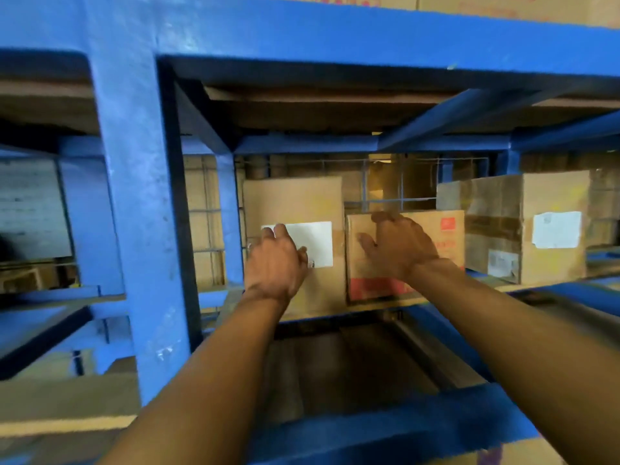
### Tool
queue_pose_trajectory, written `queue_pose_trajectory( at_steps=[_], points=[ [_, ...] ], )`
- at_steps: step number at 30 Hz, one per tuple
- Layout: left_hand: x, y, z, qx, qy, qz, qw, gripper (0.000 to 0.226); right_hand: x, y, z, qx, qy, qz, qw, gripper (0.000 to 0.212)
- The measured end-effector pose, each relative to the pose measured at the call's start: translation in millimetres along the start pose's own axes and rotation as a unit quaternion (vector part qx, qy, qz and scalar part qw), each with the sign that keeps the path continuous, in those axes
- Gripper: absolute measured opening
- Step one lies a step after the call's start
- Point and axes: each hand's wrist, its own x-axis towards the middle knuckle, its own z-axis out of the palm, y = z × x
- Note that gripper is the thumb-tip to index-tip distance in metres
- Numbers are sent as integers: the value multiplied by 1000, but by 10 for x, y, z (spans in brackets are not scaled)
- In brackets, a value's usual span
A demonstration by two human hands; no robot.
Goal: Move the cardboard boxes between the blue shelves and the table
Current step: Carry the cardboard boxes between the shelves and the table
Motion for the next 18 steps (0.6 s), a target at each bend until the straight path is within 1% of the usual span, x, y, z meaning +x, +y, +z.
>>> queue_pose_trajectory(
  at_steps=[2,4,7,8,10,11,13,14,16,18],
  points=[
    [183,-92,-26,7,23,-27,999,41,199,-53,119,21,14,-31,999,49],
    [376,-143,-49,-1,31,-39,999,42,411,-79,246,40,13,-39,998,50],
    [657,-186,-22,-12,37,-31,999,50,747,-113,393,96,7,-28,995,64],
    [746,-205,11,-11,40,-24,999,56,853,-125,429,125,3,-18,992,72],
    [897,-226,64,-21,56,-14,998,78,1046,-147,503,183,-11,0,983,94],
    [971,-234,88,-23,54,-16,998,93,1132,-160,538,204,-22,5,979,105],
    [1104,-242,100,-7,22,-31,999,128,1308,-176,604,227,-40,8,973,126],
    [1162,-246,102,4,7,-40,999,139,1391,-180,634,235,-49,7,971,134],
    [1275,-277,130,-2,-6,-68,998,145,1525,-177,694,252,-77,-6,965,141],
    [1365,-369,188,-74,-19,-100,992,134,1609,-175,782,265,-101,-26,959,139]
  ],
)
